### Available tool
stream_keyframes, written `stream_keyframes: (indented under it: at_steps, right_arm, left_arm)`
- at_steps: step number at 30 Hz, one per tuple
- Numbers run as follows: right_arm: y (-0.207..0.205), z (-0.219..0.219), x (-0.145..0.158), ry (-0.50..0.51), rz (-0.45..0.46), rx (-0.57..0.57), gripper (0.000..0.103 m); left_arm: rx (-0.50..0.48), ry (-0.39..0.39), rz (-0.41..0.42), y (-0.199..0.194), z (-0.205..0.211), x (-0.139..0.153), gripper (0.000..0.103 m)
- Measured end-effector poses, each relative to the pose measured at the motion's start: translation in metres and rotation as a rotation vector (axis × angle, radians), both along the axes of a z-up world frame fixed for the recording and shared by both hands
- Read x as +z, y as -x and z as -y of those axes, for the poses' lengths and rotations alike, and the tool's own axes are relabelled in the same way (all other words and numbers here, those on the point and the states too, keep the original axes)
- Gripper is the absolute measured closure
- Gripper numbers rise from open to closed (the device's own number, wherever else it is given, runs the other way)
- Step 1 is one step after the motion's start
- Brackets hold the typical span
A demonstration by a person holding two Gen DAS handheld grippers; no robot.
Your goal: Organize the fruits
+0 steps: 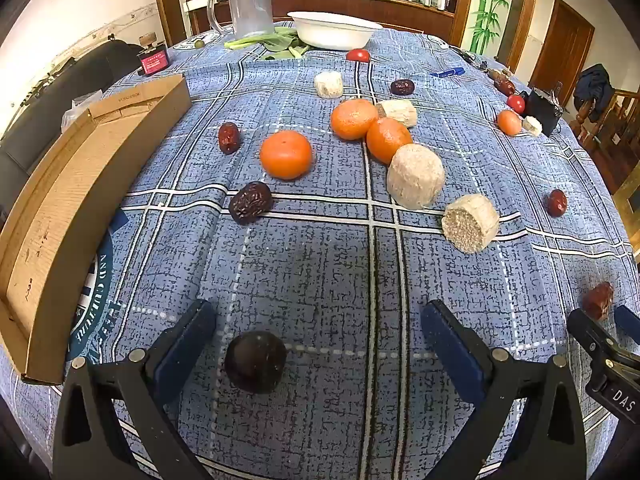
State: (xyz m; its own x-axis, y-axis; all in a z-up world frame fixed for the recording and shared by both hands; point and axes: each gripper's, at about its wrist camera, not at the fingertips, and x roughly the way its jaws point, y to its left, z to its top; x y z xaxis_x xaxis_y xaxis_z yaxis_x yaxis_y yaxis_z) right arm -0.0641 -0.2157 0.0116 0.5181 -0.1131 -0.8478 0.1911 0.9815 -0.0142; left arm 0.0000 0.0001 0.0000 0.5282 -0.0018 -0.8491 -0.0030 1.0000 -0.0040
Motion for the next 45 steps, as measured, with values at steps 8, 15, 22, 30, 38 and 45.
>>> stream_keyframes:
  at_steps: [8, 15, 22, 30, 38, 45]
  right_arm:
    - [0.000, 0.000, 0.000, -0.004, 0.001, 0.000, 0.001]
    - [0.000, 0.000, -0.001, -0.005, 0.000, 0.000, 0.001]
    - [0.000, -0.001, -0.001, -0.001, -0.002, -0.026, 0.001]
    - [0.010, -0.002, 0.011, -0.019, 0.020, -0.052, 0.001]
    - [0.027, -0.026, 0.049, -0.046, 0.078, -0.044, 0.001]
    - [0.041, -0.053, 0.069, -0.023, 0.132, 0.010, 0.001]
  left_arm:
    - [0.000, -0.002, 0.000, 0.000, 0.000, 0.000, 0.000]
    - [0.000, -0.002, 0.000, 0.000, 0.000, 0.000, 0.000]
    - [-0.001, -0.003, 0.000, 0.000, 0.000, 0.000, 0.000]
    - [-0.041, -0.019, -0.004, -0.001, -0.008, 0.008, 0.000]
    - [-0.039, -0.035, 0.080, 0.019, -0.052, 0.046, 0.000]
    - [-0.006, -0.006, 0.115, 0.037, -0.087, 0.060, 0.000]
